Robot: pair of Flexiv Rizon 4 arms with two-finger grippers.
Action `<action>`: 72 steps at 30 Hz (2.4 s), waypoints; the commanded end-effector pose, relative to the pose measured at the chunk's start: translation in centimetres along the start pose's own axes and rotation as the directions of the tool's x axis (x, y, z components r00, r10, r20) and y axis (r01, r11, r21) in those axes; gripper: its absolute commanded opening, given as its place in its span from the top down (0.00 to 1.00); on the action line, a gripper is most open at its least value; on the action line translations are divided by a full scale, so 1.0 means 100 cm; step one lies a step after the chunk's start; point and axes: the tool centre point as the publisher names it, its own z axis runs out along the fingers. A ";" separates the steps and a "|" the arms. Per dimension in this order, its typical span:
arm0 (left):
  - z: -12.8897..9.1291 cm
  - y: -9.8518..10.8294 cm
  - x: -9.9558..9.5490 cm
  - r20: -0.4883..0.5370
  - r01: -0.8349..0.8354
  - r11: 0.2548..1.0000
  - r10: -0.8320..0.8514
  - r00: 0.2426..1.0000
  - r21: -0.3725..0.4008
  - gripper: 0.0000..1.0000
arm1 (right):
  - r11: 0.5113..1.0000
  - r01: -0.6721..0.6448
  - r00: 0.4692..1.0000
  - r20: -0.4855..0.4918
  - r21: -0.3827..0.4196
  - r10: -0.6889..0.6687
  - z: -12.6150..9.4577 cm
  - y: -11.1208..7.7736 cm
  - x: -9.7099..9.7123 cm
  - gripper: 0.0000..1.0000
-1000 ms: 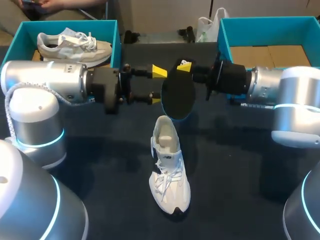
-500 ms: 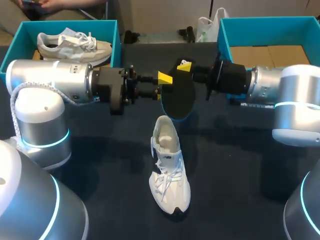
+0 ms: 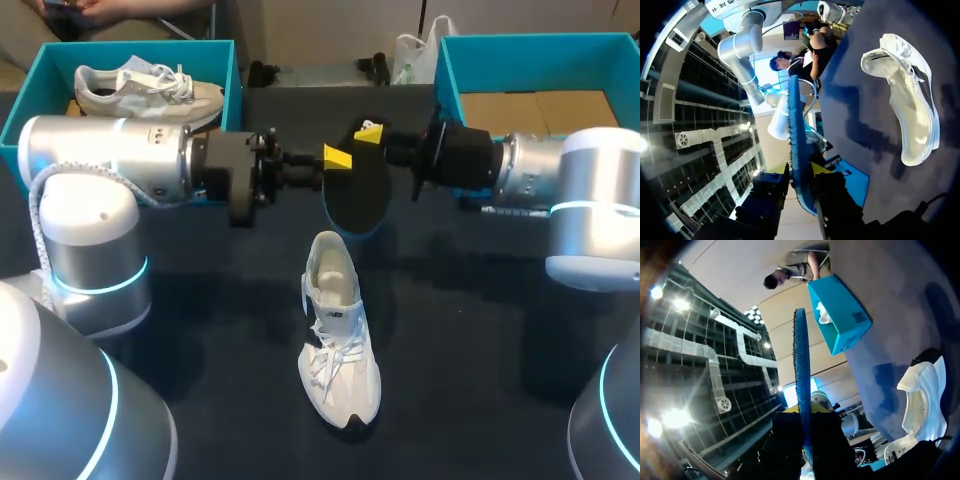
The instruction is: Take the shoe out of the shoebox, open the shoe tongue, remove and reinsert the insole, then place the shoe into the shoebox
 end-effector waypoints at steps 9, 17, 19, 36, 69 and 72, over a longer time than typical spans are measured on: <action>0.011 0.012 0.006 -0.022 0.003 1.000 -0.003 1.000 -0.007 0.73 | 1.000 -0.001 1.000 0.002 -0.001 0.001 0.001 -0.001 0.000 1.00; 0.013 0.014 0.008 -0.026 0.011 1.000 -0.012 1.000 -0.006 0.80 | 1.000 -0.001 1.000 0.002 -0.001 0.001 0.001 -0.001 0.000 1.00; 0.015 0.014 0.010 -0.028 0.013 1.000 -0.013 1.000 -0.004 0.87 | 1.000 -0.001 1.000 0.002 -0.001 0.001 0.001 -0.001 0.000 1.00; 0.005 0.012 0.012 -0.032 0.012 1.000 -0.012 0.999 -0.011 1.00 | 1.000 0.014 1.000 -0.012 0.000 -0.014 -0.003 -0.004 0.003 0.00; -0.100 -0.026 -0.040 -0.043 0.637 0.766 -0.642 0.766 -0.093 1.00 | 0.998 0.055 0.998 -0.042 -0.017 -0.056 -0.038 -0.012 0.012 0.00; -0.100 -0.026 -0.040 -0.043 0.637 0.766 -0.642 0.766 -0.093 1.00 | 0.998 0.055 0.998 -0.042 -0.017 -0.056 -0.038 -0.012 0.012 0.00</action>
